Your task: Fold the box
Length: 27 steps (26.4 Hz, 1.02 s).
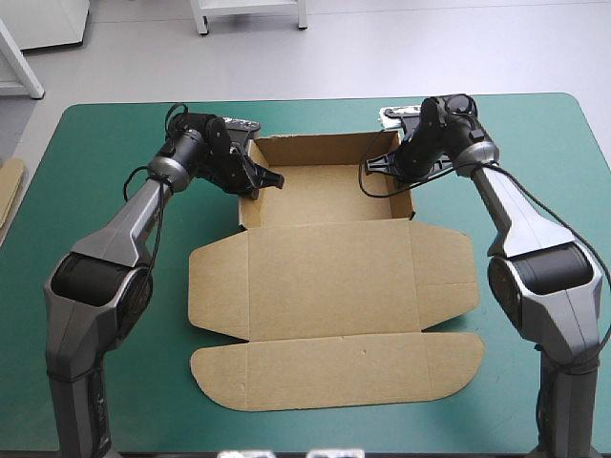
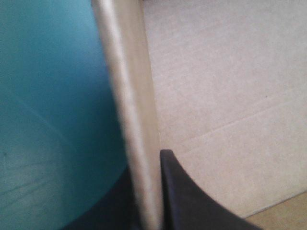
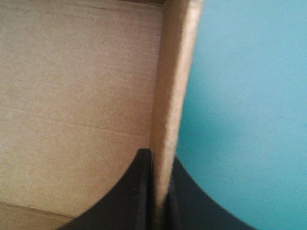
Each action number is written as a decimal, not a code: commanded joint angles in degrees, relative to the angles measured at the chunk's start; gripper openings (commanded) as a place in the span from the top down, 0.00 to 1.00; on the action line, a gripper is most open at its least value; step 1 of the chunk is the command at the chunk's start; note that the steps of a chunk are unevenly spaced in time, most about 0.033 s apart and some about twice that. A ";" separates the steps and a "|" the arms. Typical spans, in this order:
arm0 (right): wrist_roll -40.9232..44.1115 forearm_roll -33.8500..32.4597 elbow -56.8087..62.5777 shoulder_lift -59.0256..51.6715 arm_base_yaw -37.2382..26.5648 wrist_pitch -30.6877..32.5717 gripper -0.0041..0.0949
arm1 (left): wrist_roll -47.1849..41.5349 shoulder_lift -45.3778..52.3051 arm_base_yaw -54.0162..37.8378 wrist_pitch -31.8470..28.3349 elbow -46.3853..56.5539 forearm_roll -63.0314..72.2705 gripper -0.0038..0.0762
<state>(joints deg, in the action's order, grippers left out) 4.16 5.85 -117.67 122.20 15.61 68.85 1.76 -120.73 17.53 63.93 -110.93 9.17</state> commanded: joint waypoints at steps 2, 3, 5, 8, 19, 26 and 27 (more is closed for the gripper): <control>-3.09 -0.16 -1.79 -2.22 0.77 0.63 0.84 | 3.84 2.44 0.63 -2.73 -4.29 2.29 0.74; -2.98 -0.29 -2.49 -2.33 0.77 0.77 0.78 | 3.84 2.44 0.63 -1.93 -5.90 2.39 0.59; -2.79 -0.43 -4.15 -3.35 0.77 0.53 0.65 | 3.84 2.44 0.63 -0.69 -8.85 2.39 0.36; -2.60 -1.36 -5.92 -4.06 0.77 1.27 0.58 | 3.70 2.44 0.63 0.29 -10.17 2.39 0.35; -2.60 -5.13 -8.08 -7.87 0.63 2.46 0.52 | 4.08 5.99 0.53 2.25 -10.62 2.00 0.36; -2.99 -5.37 -7.97 -12.09 0.63 2.56 0.52 | 5.91 10.90 0.53 5.03 -10.62 1.40 0.40; -3.12 -5.37 -7.97 -12.91 0.63 2.56 0.52 | 6.02 11.70 0.53 5.45 -10.62 1.40 0.41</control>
<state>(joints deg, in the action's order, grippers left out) 1.82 1.05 -123.69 115.30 16.33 71.39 7.15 -115.00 17.87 69.71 -119.53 10.08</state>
